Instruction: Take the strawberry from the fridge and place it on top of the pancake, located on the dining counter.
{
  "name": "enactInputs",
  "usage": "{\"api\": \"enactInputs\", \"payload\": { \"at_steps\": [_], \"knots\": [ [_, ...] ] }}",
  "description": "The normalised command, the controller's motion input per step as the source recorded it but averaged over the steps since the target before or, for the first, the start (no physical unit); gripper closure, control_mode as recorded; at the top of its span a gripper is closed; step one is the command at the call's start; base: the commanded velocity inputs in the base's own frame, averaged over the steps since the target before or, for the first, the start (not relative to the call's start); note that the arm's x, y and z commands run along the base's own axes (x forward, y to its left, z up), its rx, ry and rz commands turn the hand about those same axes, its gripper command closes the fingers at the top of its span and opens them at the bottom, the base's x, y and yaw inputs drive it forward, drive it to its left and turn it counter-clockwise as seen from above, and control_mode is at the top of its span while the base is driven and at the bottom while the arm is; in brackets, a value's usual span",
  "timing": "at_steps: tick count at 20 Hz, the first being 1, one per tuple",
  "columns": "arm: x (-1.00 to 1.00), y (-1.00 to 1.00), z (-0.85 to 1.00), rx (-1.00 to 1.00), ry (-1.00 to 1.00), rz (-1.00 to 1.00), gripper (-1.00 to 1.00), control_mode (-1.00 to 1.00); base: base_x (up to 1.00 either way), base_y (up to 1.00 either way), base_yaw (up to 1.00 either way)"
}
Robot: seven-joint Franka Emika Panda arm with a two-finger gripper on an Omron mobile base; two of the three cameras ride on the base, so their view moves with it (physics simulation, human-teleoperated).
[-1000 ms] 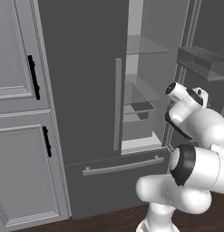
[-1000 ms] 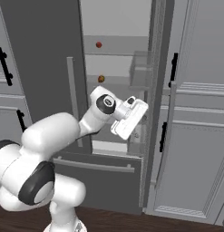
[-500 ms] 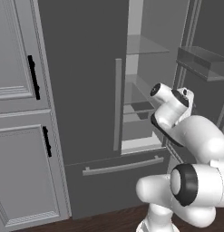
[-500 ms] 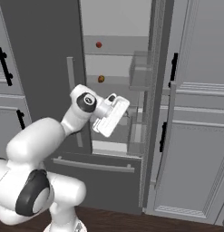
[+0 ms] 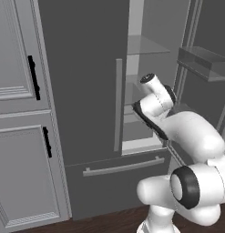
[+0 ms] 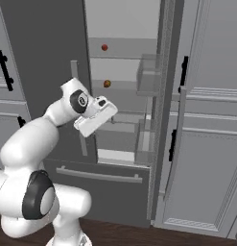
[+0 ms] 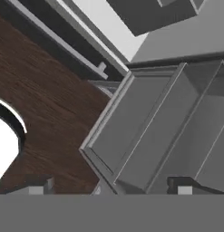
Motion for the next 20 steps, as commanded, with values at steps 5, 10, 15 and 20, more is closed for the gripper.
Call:
{"api": "enactInputs", "payload": {
  "at_steps": [5, 10, 15, 20],
  "knots": [
    [0.30, 0.38, -0.10, 0.73, -0.52, -0.40, -1.00, -1.00, 0.00, 0.00, 0.00],
    [0.19, 0.71, 0.10, 0.37, -0.64, -0.47, -1.00, -1.00, 0.00, 0.00, 0.00],
    [0.01, 0.76, 0.66, 0.35, -0.65, -0.39, -1.00, -1.00, 0.00, 0.00, 0.00],
    [0.36, 0.82, 0.44, 0.25, -0.10, -0.11, -1.00, -1.00, 0.00, 0.00, 0.00]
  ]
}}
